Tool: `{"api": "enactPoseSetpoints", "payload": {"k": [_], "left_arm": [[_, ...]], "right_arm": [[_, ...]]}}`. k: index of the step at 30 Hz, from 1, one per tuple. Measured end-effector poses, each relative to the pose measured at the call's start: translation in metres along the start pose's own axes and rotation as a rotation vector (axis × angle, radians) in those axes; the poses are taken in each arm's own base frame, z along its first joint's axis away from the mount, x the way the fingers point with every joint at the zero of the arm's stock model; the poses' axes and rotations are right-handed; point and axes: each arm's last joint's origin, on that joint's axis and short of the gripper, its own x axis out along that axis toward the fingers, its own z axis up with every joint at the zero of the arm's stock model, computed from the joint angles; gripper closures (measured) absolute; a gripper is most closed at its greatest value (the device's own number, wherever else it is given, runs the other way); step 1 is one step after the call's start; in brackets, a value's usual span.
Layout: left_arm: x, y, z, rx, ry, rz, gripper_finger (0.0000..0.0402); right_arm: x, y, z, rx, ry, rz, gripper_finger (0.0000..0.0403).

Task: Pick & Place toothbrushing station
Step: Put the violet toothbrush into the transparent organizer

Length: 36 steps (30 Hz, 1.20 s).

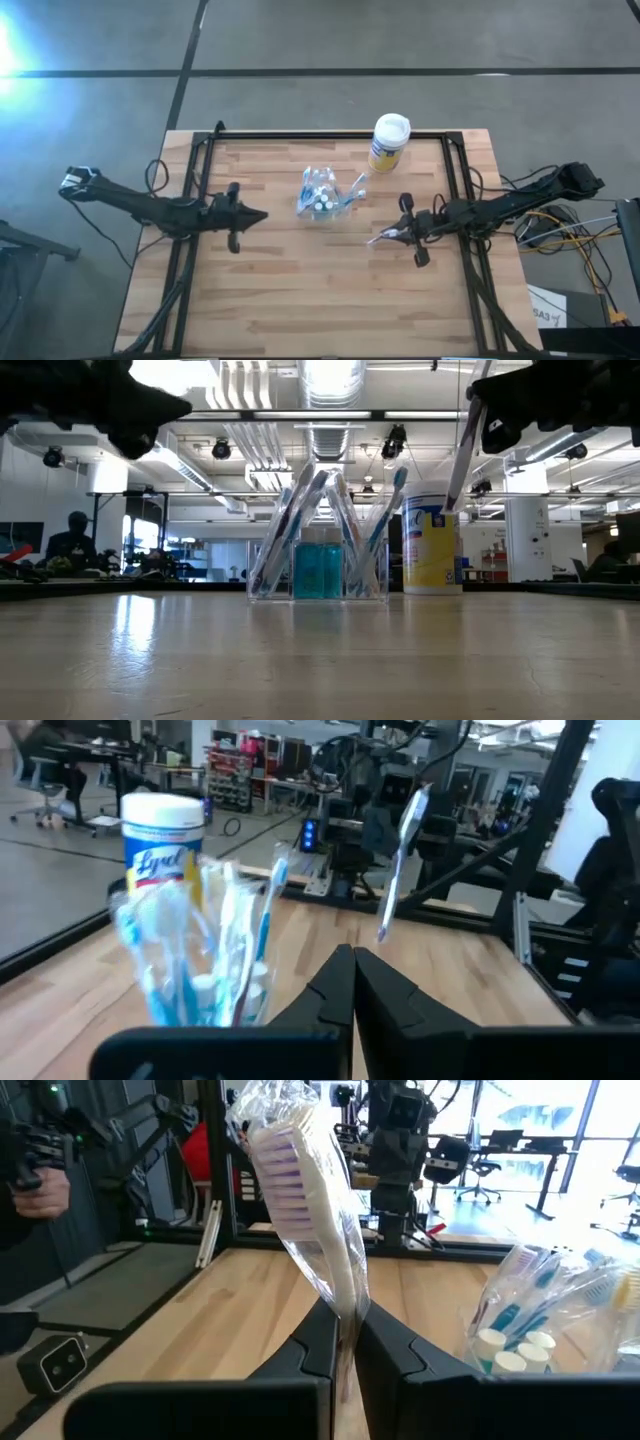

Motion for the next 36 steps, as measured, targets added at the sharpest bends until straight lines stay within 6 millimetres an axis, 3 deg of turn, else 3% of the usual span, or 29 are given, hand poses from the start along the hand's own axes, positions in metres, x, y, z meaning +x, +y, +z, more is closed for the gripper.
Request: {"api": "enactPoseSetpoints", "payload": {"k": [11, 23, 36], "left_arm": [[-0.021, 0.014, -0.020, -0.022, -0.050, 0.057, 0.0395], [-0.023, 0.018, -0.029, -0.043, -0.048, 0.107, 0.0389], [-0.024, 0.019, -0.030, -0.093, -0.051, 0.117, 0.0392]], "right_arm": [[-0.013, -0.006, -0.001, -0.002, 0.077, -0.039, 0.0390], [-0.057, -0.011, 0.017, 0.063, 0.062, -0.071, 0.0390], [-0.073, -0.013, -0.007, 0.109, -0.014, -0.106, 0.0390]]}}
